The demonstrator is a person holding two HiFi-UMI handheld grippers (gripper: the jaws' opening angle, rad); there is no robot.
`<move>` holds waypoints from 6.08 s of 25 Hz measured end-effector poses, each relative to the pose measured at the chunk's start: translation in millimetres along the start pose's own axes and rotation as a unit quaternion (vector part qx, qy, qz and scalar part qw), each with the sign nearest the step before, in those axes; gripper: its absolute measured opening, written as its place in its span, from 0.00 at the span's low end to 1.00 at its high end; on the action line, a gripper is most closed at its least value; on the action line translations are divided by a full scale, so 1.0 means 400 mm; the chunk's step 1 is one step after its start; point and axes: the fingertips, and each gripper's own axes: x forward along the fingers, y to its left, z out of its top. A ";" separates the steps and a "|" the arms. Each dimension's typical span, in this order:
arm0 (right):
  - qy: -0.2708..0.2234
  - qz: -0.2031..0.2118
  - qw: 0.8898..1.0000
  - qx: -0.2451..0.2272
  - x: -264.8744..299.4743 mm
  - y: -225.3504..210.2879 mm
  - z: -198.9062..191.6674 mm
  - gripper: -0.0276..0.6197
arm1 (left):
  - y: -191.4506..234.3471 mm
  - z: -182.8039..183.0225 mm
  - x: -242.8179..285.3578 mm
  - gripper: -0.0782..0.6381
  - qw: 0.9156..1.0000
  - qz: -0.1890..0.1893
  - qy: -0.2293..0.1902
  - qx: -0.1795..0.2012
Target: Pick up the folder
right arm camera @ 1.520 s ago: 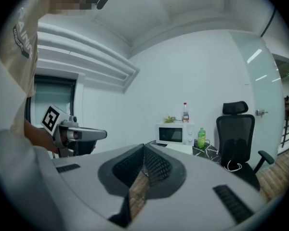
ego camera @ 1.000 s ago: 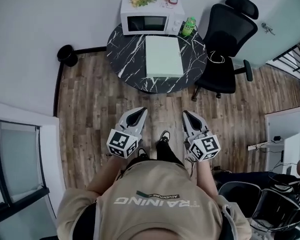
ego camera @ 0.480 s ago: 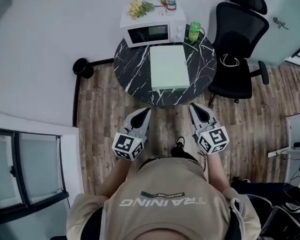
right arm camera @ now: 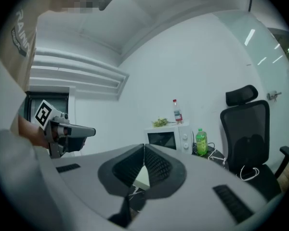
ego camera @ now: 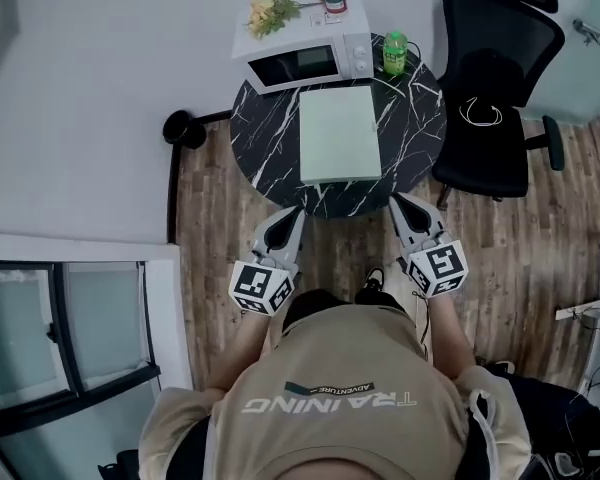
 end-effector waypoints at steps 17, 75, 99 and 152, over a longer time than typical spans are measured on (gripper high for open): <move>0.027 -0.030 0.998 -0.038 0.160 -0.045 0.005 0.06 | 0.101 0.046 0.146 0.12 0.993 -0.035 -0.022 0.107; 0.176 0.035 0.983 0.035 0.556 -0.453 -0.184 0.06 | 0.394 -0.036 0.656 0.12 0.993 -0.012 0.113 0.015; 0.239 -0.036 0.969 0.058 0.640 -0.431 -0.260 0.06 | 0.546 -0.271 0.633 0.12 0.977 -0.076 0.188 -0.068; 0.430 0.122 0.812 0.376 0.671 -0.451 -0.653 0.46 | 0.566 -0.665 0.706 0.53 0.796 -0.165 0.373 -0.448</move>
